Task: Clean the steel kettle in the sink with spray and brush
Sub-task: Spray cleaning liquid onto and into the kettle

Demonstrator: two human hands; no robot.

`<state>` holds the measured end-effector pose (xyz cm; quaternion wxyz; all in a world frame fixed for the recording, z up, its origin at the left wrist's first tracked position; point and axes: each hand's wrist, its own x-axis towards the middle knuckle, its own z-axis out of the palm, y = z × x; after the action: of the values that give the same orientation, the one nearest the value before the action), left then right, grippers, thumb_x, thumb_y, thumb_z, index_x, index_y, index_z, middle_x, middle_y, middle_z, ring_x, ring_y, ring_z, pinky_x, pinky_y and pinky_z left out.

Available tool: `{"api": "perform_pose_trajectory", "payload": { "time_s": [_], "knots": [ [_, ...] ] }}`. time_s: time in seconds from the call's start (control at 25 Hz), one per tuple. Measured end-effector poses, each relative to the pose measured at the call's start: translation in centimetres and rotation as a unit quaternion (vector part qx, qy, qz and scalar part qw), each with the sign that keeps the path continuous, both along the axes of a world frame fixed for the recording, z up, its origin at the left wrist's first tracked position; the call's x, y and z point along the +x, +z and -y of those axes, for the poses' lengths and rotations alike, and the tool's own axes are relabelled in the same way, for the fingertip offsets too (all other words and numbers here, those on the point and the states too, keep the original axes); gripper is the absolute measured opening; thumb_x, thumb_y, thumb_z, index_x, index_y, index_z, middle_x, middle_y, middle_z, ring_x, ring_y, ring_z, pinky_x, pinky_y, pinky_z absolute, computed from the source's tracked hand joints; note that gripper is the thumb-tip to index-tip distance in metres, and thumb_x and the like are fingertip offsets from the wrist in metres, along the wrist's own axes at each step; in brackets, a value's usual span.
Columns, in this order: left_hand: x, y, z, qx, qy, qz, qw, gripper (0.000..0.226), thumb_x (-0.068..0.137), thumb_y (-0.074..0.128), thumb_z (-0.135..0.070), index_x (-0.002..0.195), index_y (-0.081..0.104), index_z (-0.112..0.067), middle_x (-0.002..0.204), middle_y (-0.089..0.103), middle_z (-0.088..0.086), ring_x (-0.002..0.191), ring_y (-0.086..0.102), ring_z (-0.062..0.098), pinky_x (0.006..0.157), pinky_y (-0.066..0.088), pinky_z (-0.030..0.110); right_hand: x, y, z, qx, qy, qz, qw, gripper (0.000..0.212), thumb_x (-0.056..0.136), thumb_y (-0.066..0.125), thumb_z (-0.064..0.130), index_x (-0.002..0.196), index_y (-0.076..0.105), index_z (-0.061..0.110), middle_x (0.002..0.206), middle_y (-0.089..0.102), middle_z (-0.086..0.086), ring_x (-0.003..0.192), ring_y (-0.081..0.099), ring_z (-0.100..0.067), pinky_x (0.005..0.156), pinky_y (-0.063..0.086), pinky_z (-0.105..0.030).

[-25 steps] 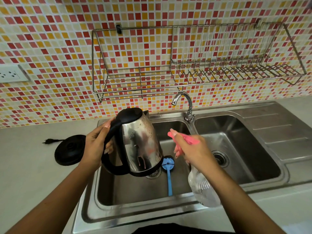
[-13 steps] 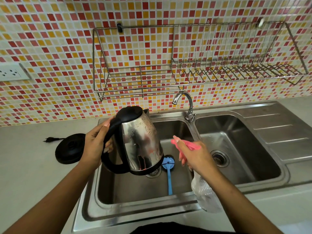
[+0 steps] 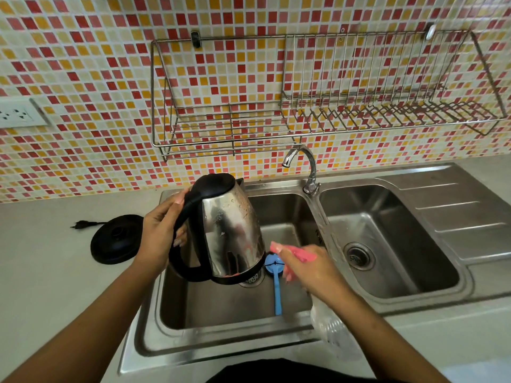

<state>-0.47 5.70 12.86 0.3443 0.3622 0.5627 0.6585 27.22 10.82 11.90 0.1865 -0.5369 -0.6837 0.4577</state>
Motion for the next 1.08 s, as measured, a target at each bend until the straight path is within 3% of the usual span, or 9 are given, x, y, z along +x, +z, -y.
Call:
{"api": "perform_pose_trajectory", "payload": {
  "time_s": [0.08,0.32,0.44,0.6,0.8,0.96,1.08],
  "knots": [
    [0.1,-0.2,0.0,-0.003,0.007,-0.003,1.000,0.032,0.090,0.054,-0.034,0.119,0.066,-0.023,0.048,0.047,-0.002,0.035,0.035,0.010,0.035,0.033,0.017,-0.1,-1.0,0.8,0.001,-0.015,0.022,1.000,0.067,0.075,0.051,0.075,0.058,0.068,0.012,0.057,0.070,-0.006,0.044,0.060,-0.005,0.060,0.054,-0.026],
    [1.6,-1.7,-0.2,-0.027,0.021,-0.064,0.997,0.029,0.095,0.054,-0.019,0.122,0.065,-0.018,0.062,0.061,-0.008,0.040,0.045,0.004,0.037,0.037,0.016,1.0,-2.2,1.4,-0.053,-0.076,-0.034,0.995,0.062,0.077,0.054,0.070,0.062,0.069,0.011,0.064,0.072,-0.006,0.044,0.058,-0.006,0.050,0.048,-0.024],
    [2.6,-3.6,-0.2,-0.053,0.021,-0.108,0.992,0.028,0.093,0.058,-0.023,0.120,0.063,-0.019,0.087,0.071,0.007,0.046,0.051,0.012,0.038,0.039,0.020,1.6,-2.2,1.8,-0.055,-0.099,-0.042,0.993,0.060,0.081,0.057,0.064,0.060,0.069,0.010,0.063,0.072,-0.009,0.039,0.055,-0.004,0.048,0.045,-0.023],
    [3.6,-6.8,0.1,-0.096,0.042,-0.142,0.984,0.021,0.086,0.065,-0.032,0.100,0.054,-0.021,0.073,0.060,0.027,0.043,0.051,0.021,0.040,0.043,0.028,2.5,-2.2,2.7,-0.078,-0.126,-0.036,0.988,0.055,0.081,0.060,0.060,0.063,0.069,0.009,0.066,0.072,-0.011,0.037,0.053,-0.003,0.045,0.045,-0.022],
    [5.2,-9.7,0.8,-0.150,0.031,-0.165,0.974,0.022,0.081,0.067,-0.042,0.089,0.049,-0.033,0.060,0.059,0.008,0.044,0.055,0.017,0.046,0.047,0.034,3.2,-2.3,3.7,-0.087,-0.149,-0.028,0.985,0.052,0.080,0.061,0.060,0.065,0.070,0.011,0.066,0.072,-0.008,0.046,0.059,-0.007,0.055,0.049,-0.026],
    [6.6,-10.4,1.9,-0.143,0.000,-0.187,0.972,0.035,0.072,0.065,-0.060,0.090,0.050,-0.034,0.070,0.066,0.000,0.060,0.066,0.018,0.050,0.052,0.029,3.3,-1.9,3.9,-0.100,-0.160,-0.049,0.981,0.050,0.083,0.061,0.056,0.065,0.070,0.011,0.067,0.072,-0.008,0.046,0.057,-0.010,0.052,0.048,-0.026],
    [7.6,-11.2,3.6,-0.136,-0.061,-0.233,0.961,0.039,0.072,0.067,-0.060,0.093,0.052,-0.031,0.087,0.071,-0.006,0.080,0.070,0.013,0.066,0.059,0.036,3.4,-2.0,3.7,-0.091,-0.151,-0.068,0.982,0.047,0.080,0.062,0.059,0.062,0.069,0.016,0.068,0.072,-0.007,0.050,0.059,-0.012,0.057,0.050,-0.031]
  ]
}}
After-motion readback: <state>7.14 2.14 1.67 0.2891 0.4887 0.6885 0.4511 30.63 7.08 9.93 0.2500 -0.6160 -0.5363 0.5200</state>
